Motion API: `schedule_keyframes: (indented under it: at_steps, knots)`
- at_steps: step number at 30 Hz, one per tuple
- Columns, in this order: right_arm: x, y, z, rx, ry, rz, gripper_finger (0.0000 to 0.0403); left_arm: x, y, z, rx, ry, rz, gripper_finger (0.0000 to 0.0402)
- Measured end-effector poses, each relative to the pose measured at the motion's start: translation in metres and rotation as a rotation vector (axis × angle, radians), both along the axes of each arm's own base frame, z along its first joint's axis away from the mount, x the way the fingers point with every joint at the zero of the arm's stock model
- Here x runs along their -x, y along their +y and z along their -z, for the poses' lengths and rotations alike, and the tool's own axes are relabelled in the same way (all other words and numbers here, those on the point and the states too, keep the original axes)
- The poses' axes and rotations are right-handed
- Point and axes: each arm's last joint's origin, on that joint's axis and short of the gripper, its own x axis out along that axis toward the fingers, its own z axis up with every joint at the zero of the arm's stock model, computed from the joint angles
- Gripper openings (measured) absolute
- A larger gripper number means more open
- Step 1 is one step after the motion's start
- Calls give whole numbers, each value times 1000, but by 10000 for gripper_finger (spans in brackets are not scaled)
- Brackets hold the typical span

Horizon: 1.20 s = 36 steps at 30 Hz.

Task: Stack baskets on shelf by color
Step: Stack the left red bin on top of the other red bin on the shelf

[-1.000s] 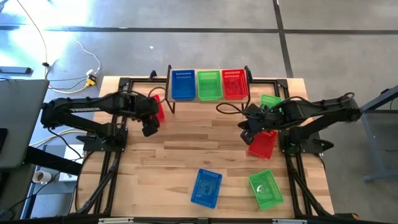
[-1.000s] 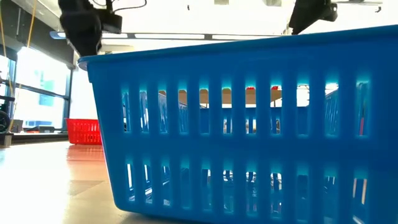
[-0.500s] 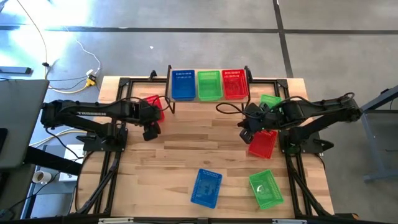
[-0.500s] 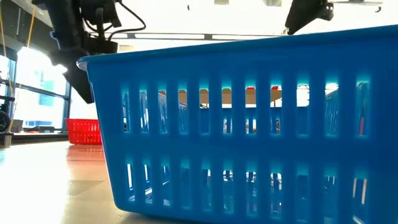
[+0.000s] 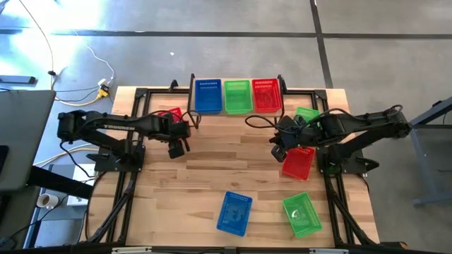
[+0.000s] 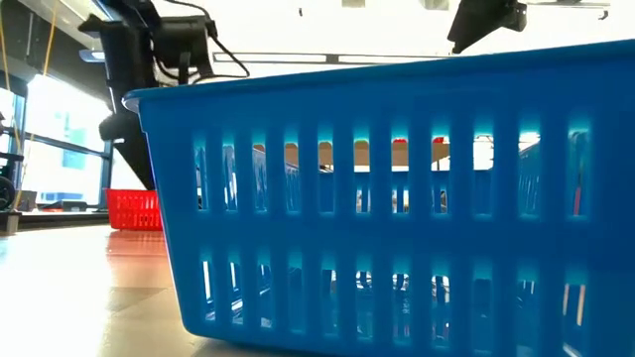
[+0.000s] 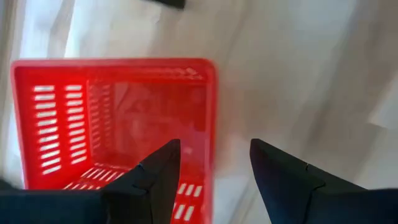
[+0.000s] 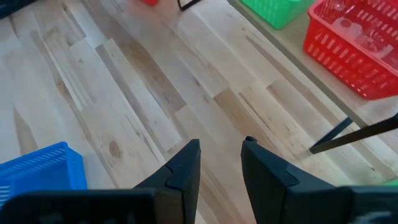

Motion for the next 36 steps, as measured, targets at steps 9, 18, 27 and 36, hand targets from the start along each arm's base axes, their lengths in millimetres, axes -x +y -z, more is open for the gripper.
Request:
schedule_keyframes:
  at_steps: [9, 18, 27, 36]
  knots:
    - [-1, 0, -1, 1, -9, -6, 103, -5, 11, 20, 21, 91, -79, 184]
    - [-1, 0, -1, 1, -8, -6, 103, -5, 14, 26, 33, 110, -120, 137]
    - [-1, 0, -1, 0, -8, -6, 103, -8, 5, 25, 46, 105, -74, 15]
    - [-1, 0, -1, -8, -12, 2, 103, -14, -15, 23, 52, 99, -51, 4]
